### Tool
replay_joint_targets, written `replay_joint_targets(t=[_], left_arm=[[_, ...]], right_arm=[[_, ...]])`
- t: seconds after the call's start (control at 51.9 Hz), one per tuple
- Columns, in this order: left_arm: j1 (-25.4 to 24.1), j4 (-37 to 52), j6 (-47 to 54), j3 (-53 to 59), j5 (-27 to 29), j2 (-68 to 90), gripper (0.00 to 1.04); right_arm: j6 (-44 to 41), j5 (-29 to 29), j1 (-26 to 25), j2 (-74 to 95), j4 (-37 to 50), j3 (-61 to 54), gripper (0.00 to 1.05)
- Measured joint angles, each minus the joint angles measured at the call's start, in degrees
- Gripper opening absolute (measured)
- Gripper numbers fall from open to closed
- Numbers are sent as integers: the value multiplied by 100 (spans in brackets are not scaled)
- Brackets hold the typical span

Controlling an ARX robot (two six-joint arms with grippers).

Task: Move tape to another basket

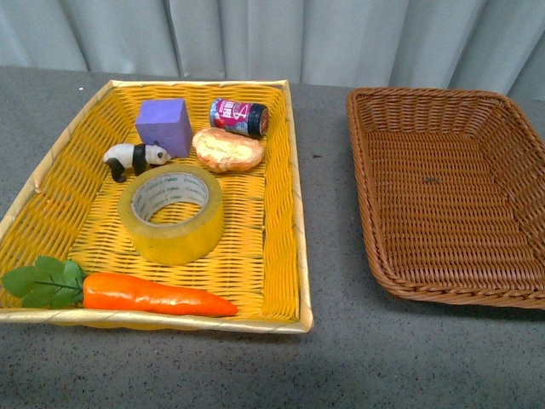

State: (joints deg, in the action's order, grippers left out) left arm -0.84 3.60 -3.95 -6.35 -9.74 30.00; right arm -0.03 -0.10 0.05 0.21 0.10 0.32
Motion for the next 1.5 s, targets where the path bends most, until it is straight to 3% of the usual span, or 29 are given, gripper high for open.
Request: replay_joint_targets(t=[0.154, 0.27, 0.386, 0.559, 0.829, 1.253, 1.504], left_arm=[[319, 1163, -264, -553, 321, 2109, 98], [564, 1504, -415, -1093, 426, 3674, 98], [739, 1705, -431, -1690, 673, 5049, 98], [863, 1161, -544, -2796, 780, 6592, 98], [979, 922, -697, -3628, 780, 7370, 98], [997, 321, -1246, -4382, 1294, 8231, 98], [1047, 304, -1152, -4481, 1329, 8325, 59]], right_arm=[[0, 0, 0, 0, 0, 0, 96], [0, 0, 0, 0, 0, 0, 96], [0, 0, 0, 0, 0, 0, 96], [0, 0, 0, 0, 0, 0, 96], [0, 0, 0, 0, 0, 0, 96], [0, 0, 0, 0, 0, 0, 96], [0, 0, 0, 0, 0, 0, 96]])
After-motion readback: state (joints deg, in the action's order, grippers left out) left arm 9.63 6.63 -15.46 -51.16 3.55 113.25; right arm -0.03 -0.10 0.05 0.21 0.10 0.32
